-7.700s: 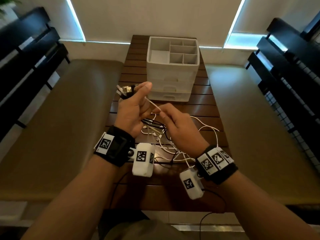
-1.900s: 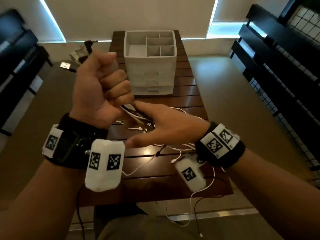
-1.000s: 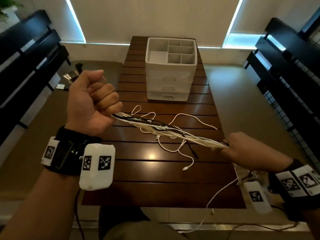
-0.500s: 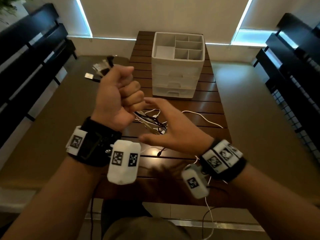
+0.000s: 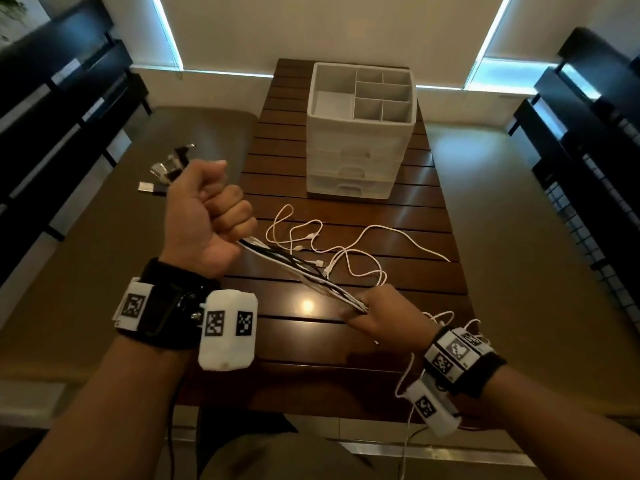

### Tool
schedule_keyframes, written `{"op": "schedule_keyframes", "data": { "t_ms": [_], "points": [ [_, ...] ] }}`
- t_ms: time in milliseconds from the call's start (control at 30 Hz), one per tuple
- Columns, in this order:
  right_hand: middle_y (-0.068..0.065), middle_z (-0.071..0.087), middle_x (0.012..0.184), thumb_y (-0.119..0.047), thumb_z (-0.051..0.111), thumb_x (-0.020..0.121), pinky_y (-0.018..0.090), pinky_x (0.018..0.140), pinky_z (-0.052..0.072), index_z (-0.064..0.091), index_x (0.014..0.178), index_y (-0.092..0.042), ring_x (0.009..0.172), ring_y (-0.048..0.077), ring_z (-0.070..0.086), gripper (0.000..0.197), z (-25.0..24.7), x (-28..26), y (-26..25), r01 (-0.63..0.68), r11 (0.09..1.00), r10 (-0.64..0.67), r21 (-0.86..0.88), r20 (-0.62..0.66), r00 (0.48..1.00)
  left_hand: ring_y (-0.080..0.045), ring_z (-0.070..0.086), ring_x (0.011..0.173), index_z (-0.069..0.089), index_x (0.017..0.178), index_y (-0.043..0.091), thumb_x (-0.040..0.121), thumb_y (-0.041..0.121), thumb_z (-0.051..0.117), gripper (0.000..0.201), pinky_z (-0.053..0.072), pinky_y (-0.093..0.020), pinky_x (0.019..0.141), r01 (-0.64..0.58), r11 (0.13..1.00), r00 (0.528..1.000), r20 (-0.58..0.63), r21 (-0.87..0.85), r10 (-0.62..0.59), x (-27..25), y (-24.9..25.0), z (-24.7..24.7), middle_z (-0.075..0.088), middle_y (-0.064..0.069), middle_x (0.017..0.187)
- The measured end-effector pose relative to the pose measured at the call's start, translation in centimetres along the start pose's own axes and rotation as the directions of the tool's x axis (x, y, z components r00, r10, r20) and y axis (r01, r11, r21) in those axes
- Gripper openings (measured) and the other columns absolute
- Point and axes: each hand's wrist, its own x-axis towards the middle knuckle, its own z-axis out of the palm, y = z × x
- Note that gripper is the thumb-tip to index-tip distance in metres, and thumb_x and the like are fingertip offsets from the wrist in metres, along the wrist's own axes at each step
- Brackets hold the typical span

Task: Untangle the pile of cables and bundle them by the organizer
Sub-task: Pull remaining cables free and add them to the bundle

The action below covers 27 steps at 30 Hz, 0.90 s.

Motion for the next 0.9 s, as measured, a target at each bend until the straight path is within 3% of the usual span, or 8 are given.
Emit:
{"op": "schedule_keyframes", "data": {
  "t_ms": [133,233,333,467,633,733,800,900],
  "points": [
    [-0.007,0.071,0.087,-0.077,0.06,0.086,0.027,0.071,0.054,0.068,0.097,-0.032,0.077,0.007,0.067,0.047,-1.5,1.0,0.7,0.035,0.966,-0.064,0.256,0.106,0.992,-0.007,0.011,0.036,0.024,0.052,0.026,0.101,0.03,0.053,0.057,0.008,-0.021,0.038,0.045,0.998,0.998,-0.056,0.039,-0.043,0.8,-1.5,-0.1,0.016,0.011,0.044],
    [-0.01,0.071,0.1,-0.079,0.048,0.09,0.031,0.087,0.055,0.068,0.109,-0.032,0.095,0.011,0.069,0.054,-4.4,4.3,1.1,0.041,0.951,-0.04,0.307,-0.011,0.999,-0.006,0.013,0.035,0.022,0.056,0.027,0.102,0.026,0.053,0.056,0.009,-0.021,0.036,0.089,0.991,0.993,-0.09,0.098,-0.081,1.2,-2.5,0.1,0.017,0.011,0.044],
    [-0.009,0.072,0.099,-0.048,0.061,0.101,0.034,0.087,0.055,0.072,0.109,-0.024,0.094,0.014,0.069,0.028,-6.1,9.2,2.2,0.008,0.995,0.008,0.099,-0.159,0.987,-0.005,0.015,0.033,0.024,0.053,0.027,0.103,0.026,0.052,0.057,0.012,-0.018,0.034,0.153,0.981,0.987,-0.061,0.119,-0.147,1.6,-3.9,0.5,0.018,0.011,0.043],
    [-0.003,0.073,0.103,-0.017,0.063,0.099,0.03,0.089,0.051,0.079,0.104,-0.021,0.089,0.011,0.061,0.017,-3.9,14.3,2.9,0.028,0.985,-0.017,-0.17,0.062,0.998,-0.004,0.016,0.031,0.028,0.05,0.026,0.105,0.028,0.049,0.059,0.009,-0.018,0.036,0.213,0.971,0.977,-0.026,0.106,-0.211,1.8,-5.0,0.7,0.019,0.011,0.042],
    [-0.005,0.062,0.097,-0.034,0.073,0.092,0.038,0.083,0.054,0.079,0.098,-0.026,0.095,0.018,0.064,0.012,-0.2,17.0,3.0,0.016,0.959,0.005,-0.284,0.076,0.997,-0.007,0.008,0.037,0.042,0.043,0.025,0.107,0.027,0.043,0.063,0.006,-0.022,0.04,0.249,0.962,0.968,-0.002,0.114,-0.251,1.6,-5.1,0.6,0.022,0.012,0.041],
    [0.0,0.053,0.112,-0.044,0.074,0.089,0.039,0.083,0.052,0.07,0.109,-0.022,0.099,0.024,0.061,0.029,1.6,18.0,3.0,-0.028,0.946,0.048,-0.324,0.052,0.998,-0.01,0.004,0.041,0.044,0.044,0.025,0.106,0.025,0.043,0.063,0.005,-0.022,0.04,0.263,0.96,0.965,-0.007,0.101,-0.263,1.7,-5.1,0.4,0.022,0.012,0.04],
    [0.005,0.05,0.121,-0.039,0.073,0.091,0.04,0.083,0.052,0.062,0.116,-0.018,0.101,0.029,0.062,0.034,2.6,18.4,3.3,-0.072,0.93,0.095,-0.361,0.045,0.994,-0.008,0.008,0.037,0.041,0.045,0.025,0.105,0.025,0.045,0.061,0.006,-0.021,0.039,0.263,0.959,0.965,-0.021,0.101,-0.263,1.9,-5.2,0.0,0.021,0.011,0.041],
    [0.012,0.051,0.124,-0.028,0.064,0.097,0.042,0.084,0.053,0.06,0.112,-0.014,0.1,0.034,0.063,0.021,3.0,18.5,3.7,-0.077,0.933,0.082,-0.352,-0.002,0.997,-0.005,0.014,0.033,0.04,0.046,0.026,0.104,0.025,0.047,0.059,0.009,-0.02,0.038,0.26,0.961,0.966,-0.033,0.099,-0.258,2.2,-5.4,-0.5,0.021,0.011,0.042]
  ]
}}
